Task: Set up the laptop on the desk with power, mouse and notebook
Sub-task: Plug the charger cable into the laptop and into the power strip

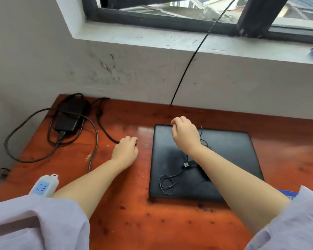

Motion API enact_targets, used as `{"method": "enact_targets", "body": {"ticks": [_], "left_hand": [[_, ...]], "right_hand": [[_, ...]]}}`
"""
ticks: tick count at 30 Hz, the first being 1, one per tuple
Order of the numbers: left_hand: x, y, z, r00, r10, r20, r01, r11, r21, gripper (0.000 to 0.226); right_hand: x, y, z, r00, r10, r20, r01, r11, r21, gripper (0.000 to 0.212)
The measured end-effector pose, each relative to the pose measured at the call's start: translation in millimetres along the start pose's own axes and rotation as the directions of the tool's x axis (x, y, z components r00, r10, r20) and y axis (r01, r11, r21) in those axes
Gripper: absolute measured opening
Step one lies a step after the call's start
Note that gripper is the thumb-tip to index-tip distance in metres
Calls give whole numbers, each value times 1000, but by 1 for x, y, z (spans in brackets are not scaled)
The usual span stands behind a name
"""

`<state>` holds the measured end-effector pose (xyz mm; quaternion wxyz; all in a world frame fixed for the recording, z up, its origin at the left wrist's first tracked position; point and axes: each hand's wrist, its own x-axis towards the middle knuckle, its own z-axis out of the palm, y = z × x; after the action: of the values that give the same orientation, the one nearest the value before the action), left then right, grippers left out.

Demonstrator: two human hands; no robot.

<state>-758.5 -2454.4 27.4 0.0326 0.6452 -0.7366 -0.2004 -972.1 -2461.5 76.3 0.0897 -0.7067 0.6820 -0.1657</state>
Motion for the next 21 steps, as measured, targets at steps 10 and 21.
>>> {"method": "enact_targets", "body": {"ticks": [10,21], "left_hand": [[48,-57,-1,942,324,89,-336,912,237,27],[76,-20,16,967,253,-17,-251,948,-197,23]], "right_hand": [[46,-29,64,961,39,275,-6,993,-119,34],[87,-13,91,952,29,306,28,983,-179,51]]}}
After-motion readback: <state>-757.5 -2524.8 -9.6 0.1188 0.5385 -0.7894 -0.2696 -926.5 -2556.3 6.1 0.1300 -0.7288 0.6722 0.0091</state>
